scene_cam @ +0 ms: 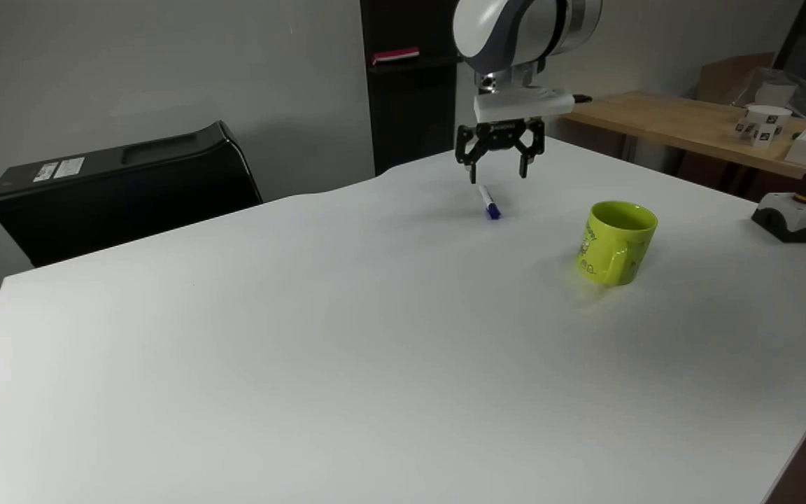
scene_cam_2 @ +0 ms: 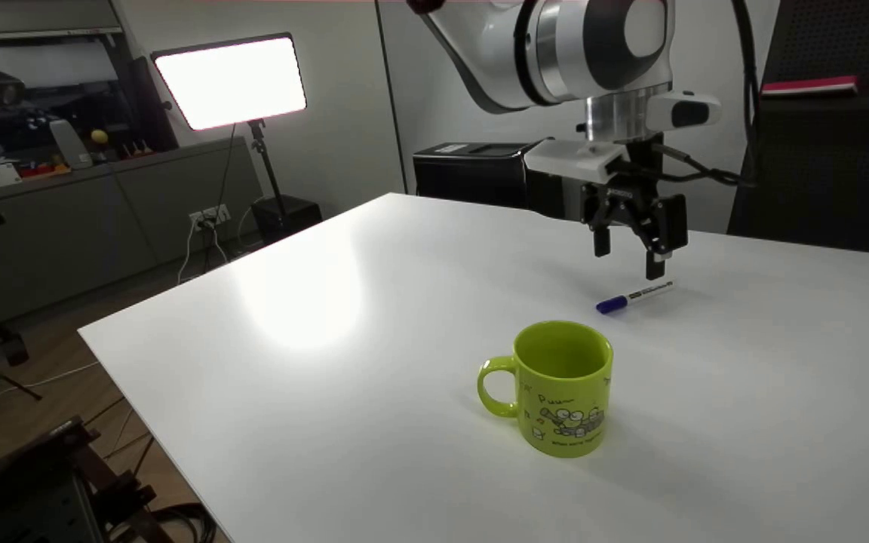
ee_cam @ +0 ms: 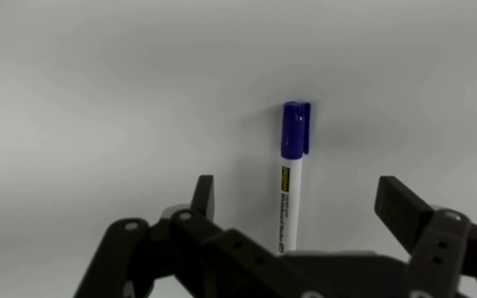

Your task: Pick up the pen and put it in the light green cup

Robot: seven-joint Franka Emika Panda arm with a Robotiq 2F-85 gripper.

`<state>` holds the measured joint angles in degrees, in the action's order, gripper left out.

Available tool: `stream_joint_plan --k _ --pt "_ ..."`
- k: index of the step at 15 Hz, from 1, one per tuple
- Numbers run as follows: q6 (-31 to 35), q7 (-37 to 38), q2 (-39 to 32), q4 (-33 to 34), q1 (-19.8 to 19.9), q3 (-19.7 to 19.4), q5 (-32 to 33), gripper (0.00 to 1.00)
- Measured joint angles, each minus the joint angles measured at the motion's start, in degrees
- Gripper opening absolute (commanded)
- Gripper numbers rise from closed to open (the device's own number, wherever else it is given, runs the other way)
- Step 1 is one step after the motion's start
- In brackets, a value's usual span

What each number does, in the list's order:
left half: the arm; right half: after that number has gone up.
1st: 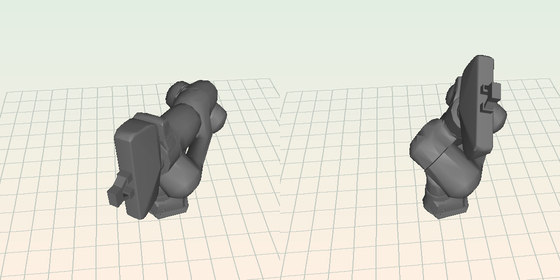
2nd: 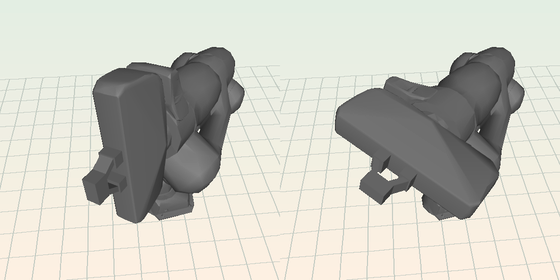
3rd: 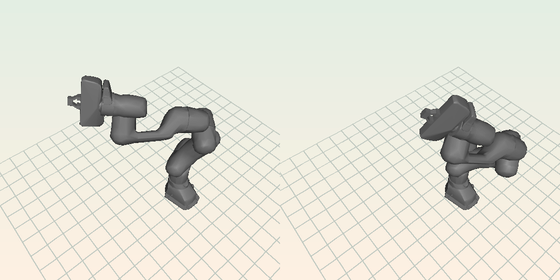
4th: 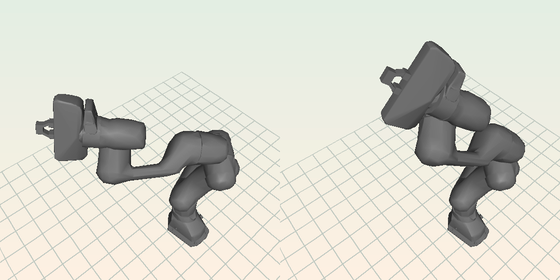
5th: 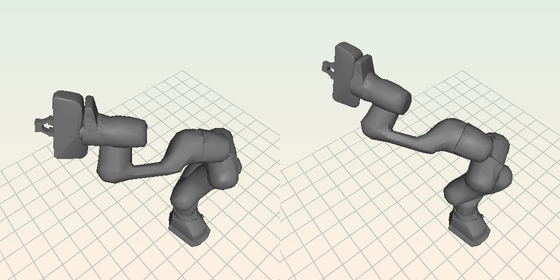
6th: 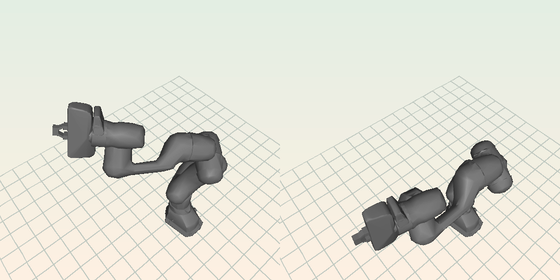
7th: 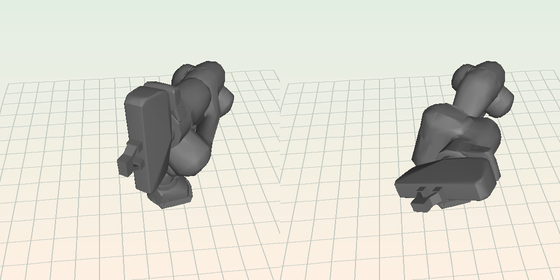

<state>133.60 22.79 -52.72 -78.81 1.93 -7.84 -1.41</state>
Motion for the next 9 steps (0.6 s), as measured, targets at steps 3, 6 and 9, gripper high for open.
stream_joint_plan --k 3,6,9 --pt "-0.3 -0.1 -2.1 0.1 0.0 -0.1 0.0 1.00" --pt "1.5 0.0 -3.9 0.1 0.1 -0.2 -0.1 1.00" --pt "6.0 0.0 -5.0 0.1 0.2 -0.2 -1.3 1.00"
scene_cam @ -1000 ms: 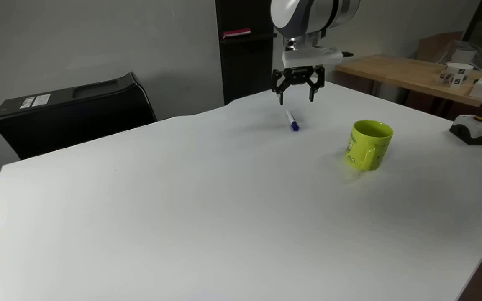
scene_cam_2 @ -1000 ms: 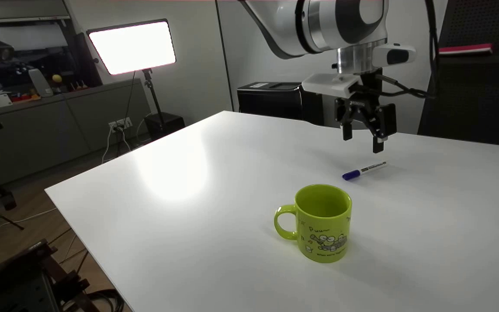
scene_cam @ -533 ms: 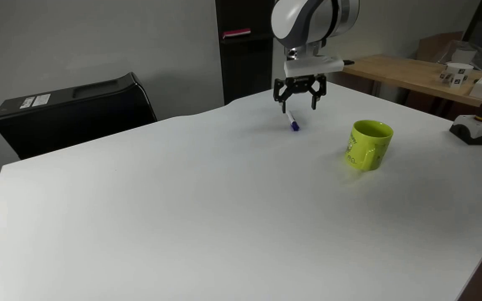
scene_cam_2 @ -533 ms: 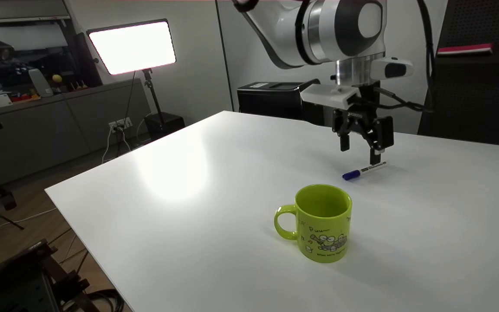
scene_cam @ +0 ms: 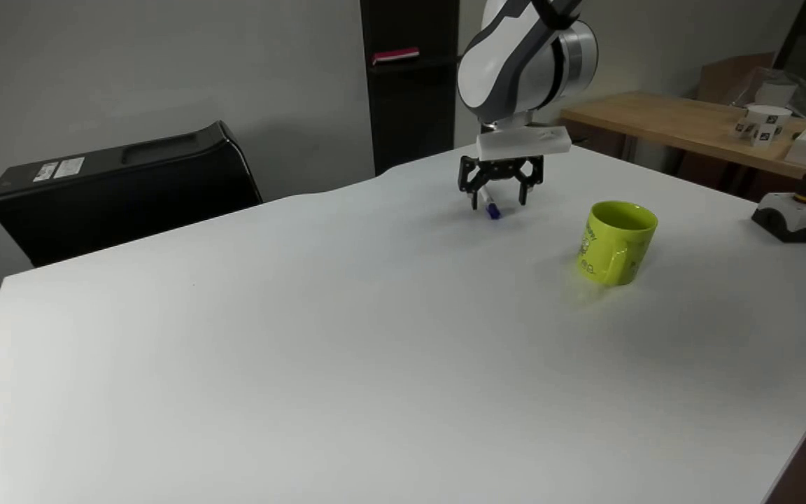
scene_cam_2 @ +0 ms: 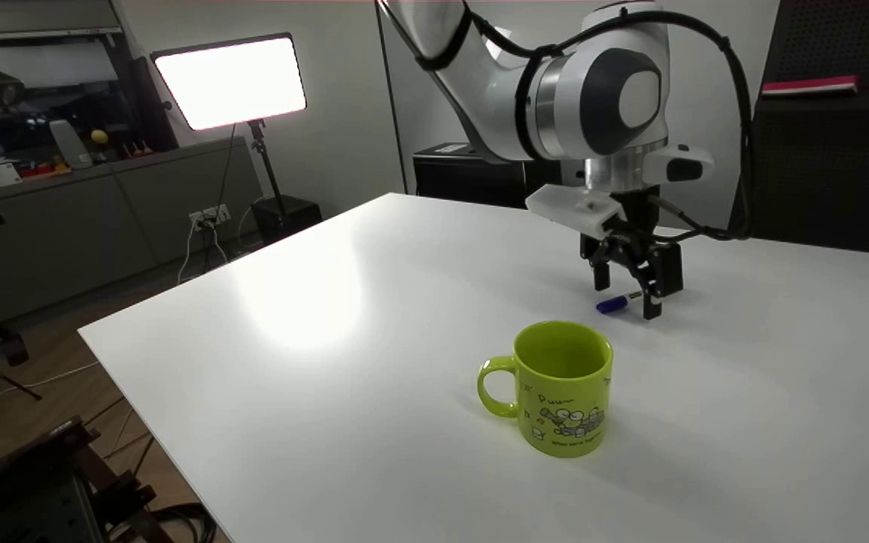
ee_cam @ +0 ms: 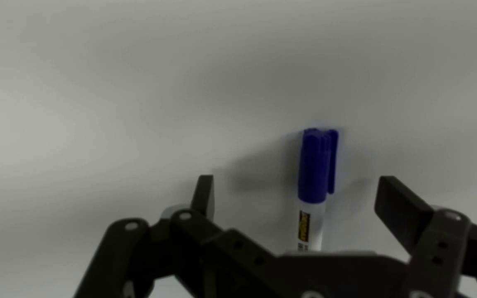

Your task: Pick up the pen and put it in the light green cup

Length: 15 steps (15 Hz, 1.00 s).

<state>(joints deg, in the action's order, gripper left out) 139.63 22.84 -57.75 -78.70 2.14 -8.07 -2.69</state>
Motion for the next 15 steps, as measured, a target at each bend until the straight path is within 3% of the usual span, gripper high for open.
stream_joint_plan --k 3,4,5,8,15 --pt "4.0 0.0 -0.8 0.0 0.1 0.0 -1.0 1.00" --pt "4.9 0.0 -1.0 0.0 0.1 0.0 -1.2 0.96" --pt "5.5 0.0 -1.1 0.0 0.1 0.0 -1.5 0.75" --pt "6.3 0.0 -1.6 0.0 0.0 0.0 -1.9 0.64" --pt "6.0 0.0 -1.7 0.9 -0.2 -0.2 -1.9 0.16"
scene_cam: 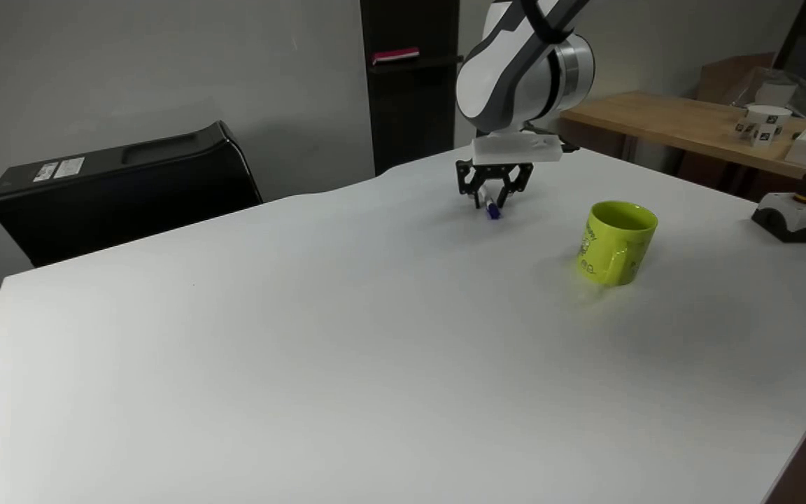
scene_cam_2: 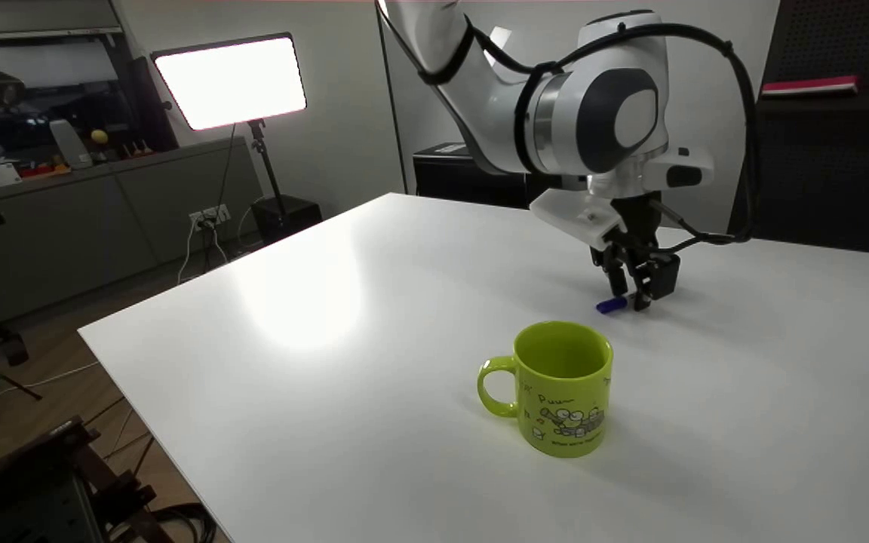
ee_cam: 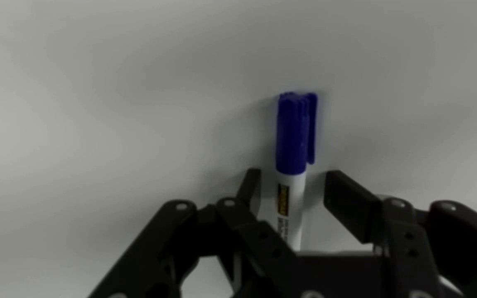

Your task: Pick up the pen and put it in the light green cup

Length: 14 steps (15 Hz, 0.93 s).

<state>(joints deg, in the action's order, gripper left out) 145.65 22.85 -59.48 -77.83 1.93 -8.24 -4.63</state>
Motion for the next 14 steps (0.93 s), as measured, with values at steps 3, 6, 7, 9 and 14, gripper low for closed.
stream_joint_plan --k 3,6,7,9,14 --pt "-4.3 1.0 -0.4 1.8 -0.4 -1.0 0.0 0.04" --pt "-10.3 2.6 -1.1 4.4 -0.6 -2.1 0.2 0.06" --pt "-12.2 3.3 -1.4 5.4 -0.6 -2.4 0.2 0.06" --pt "-16.7 5.0 -1.9 7.5 -0.8 -3.2 0.3 0.06" --pt "-27.0 9.8 -1.9 12.9 -1.0 -4.2 0.4 0.06"
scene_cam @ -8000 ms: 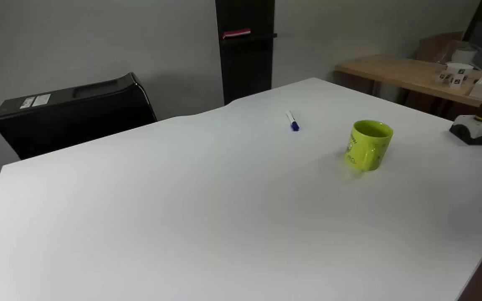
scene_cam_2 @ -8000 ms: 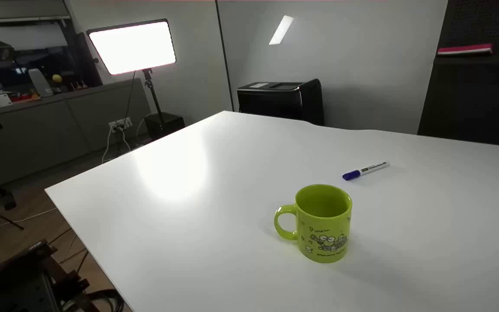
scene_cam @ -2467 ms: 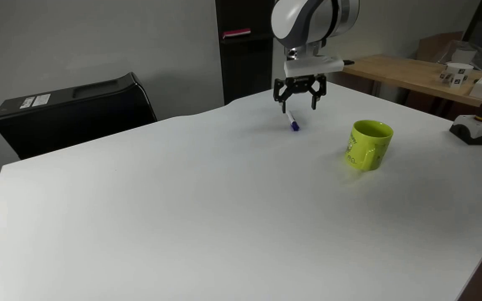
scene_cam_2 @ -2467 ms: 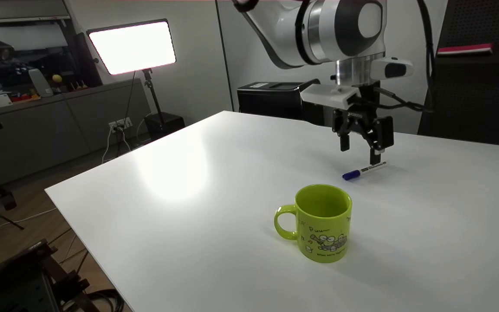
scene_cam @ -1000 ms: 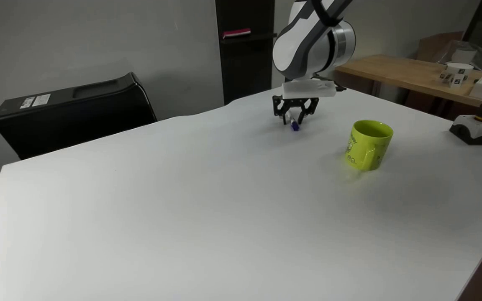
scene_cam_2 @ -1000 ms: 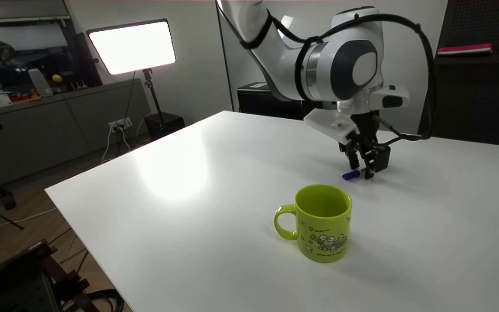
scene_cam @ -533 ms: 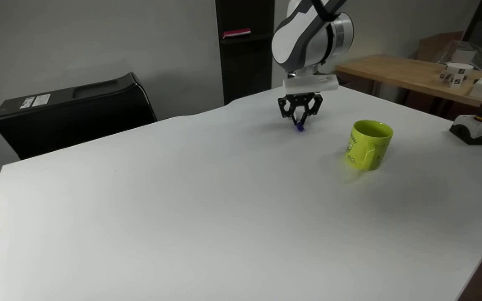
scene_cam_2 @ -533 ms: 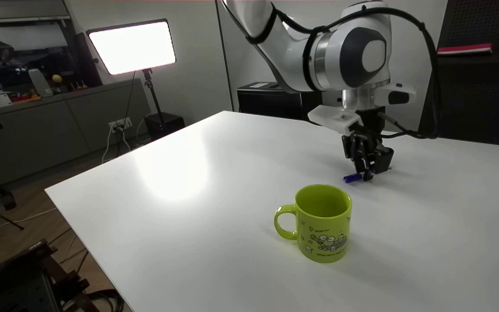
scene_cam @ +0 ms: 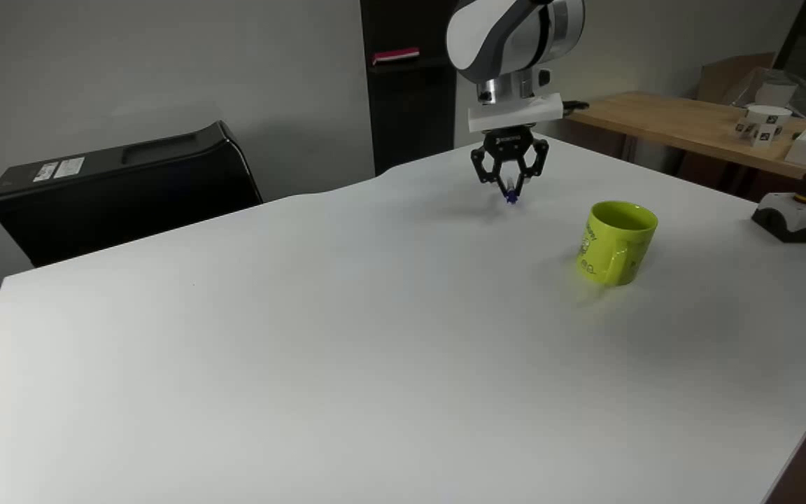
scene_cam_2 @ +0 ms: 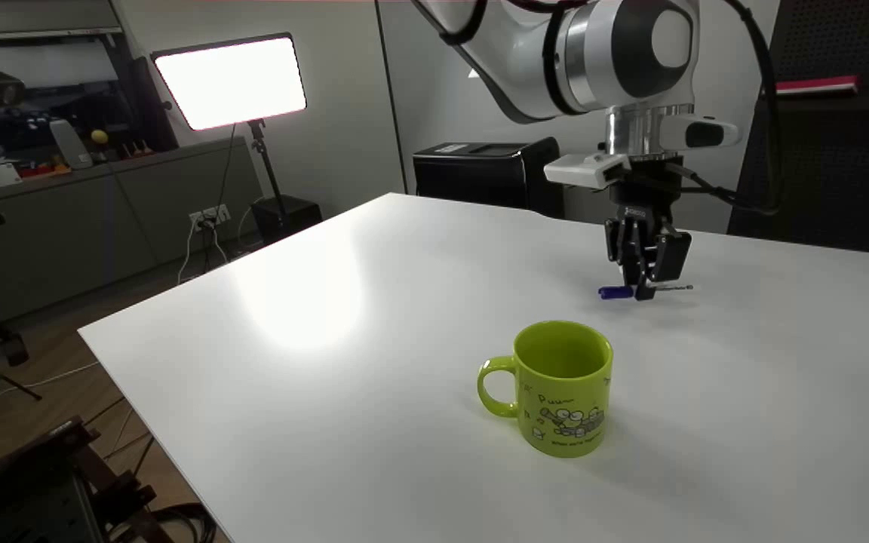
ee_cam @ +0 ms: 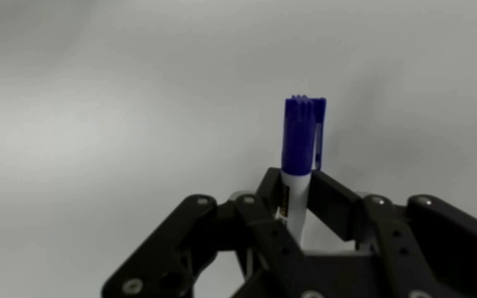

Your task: Pick up the pen and put it in the light green cup

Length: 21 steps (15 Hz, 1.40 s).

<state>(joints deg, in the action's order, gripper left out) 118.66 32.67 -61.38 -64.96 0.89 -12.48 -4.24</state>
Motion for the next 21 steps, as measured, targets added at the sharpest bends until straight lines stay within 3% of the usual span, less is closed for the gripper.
stream_joint_plan --k 6,13,17,21 --pt "-6.5 3.2 1.3 5.0 -0.3 0.7 -0.1 0.06" --pt "-10.4 4.1 6.1 5.1 -0.6 1.8 -0.1 0.06" --pt "-9.2 4.3 10.9 0.8 -1.3 1.8 0.1 0.06" --pt "-5.0 4.4 17.9 -8.9 -2.5 1.8 1.1 0.06"
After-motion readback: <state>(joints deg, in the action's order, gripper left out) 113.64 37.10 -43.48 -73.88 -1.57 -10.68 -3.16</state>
